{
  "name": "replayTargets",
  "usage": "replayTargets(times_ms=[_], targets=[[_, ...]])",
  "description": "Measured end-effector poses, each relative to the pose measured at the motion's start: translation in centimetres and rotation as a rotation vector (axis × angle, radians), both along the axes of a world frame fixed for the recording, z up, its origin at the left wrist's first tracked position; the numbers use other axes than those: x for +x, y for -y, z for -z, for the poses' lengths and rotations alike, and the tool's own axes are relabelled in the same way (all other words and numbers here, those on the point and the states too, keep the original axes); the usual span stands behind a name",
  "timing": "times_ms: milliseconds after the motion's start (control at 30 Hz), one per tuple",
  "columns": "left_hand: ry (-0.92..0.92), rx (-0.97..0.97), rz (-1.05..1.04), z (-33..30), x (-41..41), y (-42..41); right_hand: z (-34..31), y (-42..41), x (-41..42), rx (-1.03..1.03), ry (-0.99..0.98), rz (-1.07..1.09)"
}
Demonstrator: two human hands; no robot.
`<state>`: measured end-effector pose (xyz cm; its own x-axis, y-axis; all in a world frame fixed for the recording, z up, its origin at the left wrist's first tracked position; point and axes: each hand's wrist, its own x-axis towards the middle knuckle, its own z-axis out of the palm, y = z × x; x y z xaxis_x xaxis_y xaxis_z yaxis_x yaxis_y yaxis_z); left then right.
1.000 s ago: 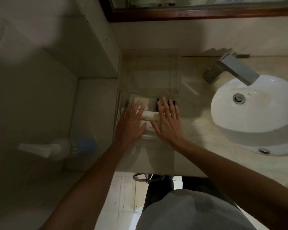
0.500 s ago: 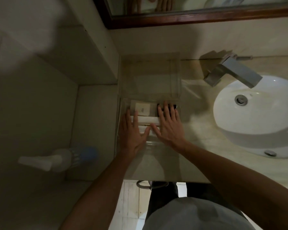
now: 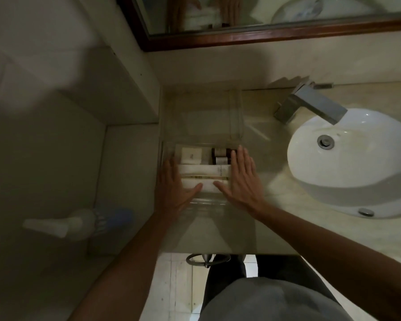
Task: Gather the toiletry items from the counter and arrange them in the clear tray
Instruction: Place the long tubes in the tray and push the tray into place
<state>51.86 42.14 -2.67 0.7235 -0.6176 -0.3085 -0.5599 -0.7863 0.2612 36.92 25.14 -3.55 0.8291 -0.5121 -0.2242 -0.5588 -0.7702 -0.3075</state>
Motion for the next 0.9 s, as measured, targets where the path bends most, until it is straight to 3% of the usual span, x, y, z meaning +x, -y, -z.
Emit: replayTargets(times_ms=[100,267,900], targets=[[0.063,0.029,0.116,-0.9,1.4,-2.8,-0.5,0.8,-3.9,-0.006,-0.073,-0.044],[0.002,0.126,0.21,-0.7,3.1,-4.0,0.0,1.3,-4.5,0.041,-0.211,-0.116],[-0.126,-0.035,0.001,-1.6,4.9,-0.3,1.0,5.2,-0.1,0.087,-0.026,-0.097]])
